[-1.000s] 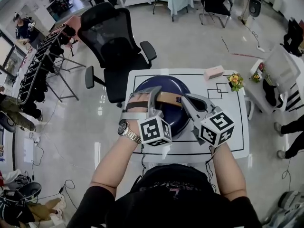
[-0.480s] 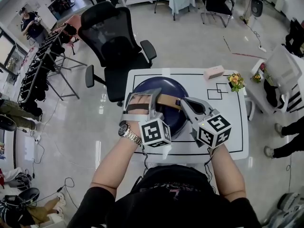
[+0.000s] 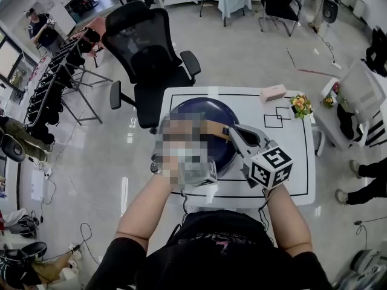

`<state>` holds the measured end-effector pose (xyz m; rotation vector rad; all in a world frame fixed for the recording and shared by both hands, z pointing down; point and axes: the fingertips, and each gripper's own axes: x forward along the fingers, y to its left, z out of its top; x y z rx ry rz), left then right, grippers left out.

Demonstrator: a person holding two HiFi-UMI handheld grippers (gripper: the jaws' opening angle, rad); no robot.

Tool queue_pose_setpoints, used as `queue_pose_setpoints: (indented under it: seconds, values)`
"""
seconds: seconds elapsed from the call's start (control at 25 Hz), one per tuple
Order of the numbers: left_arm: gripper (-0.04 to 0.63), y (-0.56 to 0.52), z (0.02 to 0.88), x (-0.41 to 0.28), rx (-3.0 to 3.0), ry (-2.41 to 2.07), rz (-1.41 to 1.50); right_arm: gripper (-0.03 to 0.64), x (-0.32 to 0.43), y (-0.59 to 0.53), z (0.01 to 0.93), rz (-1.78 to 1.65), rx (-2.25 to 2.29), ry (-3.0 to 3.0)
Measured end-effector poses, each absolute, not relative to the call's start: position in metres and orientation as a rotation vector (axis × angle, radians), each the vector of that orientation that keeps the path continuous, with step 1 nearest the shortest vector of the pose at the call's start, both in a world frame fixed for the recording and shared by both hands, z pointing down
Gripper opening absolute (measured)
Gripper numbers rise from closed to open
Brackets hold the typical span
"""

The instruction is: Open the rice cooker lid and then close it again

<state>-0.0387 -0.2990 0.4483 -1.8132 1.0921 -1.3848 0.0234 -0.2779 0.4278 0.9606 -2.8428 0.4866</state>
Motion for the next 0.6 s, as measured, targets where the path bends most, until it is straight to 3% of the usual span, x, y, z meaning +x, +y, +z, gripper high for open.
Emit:
queue_pose_setpoints:
  seconds: [0.6]
  values:
    - [0.17,-0.272,0.433,-0.061,-1.85,1.471,-1.253,0.002,0.031,-0.277,0.414,0.353,0.846,-2.928]
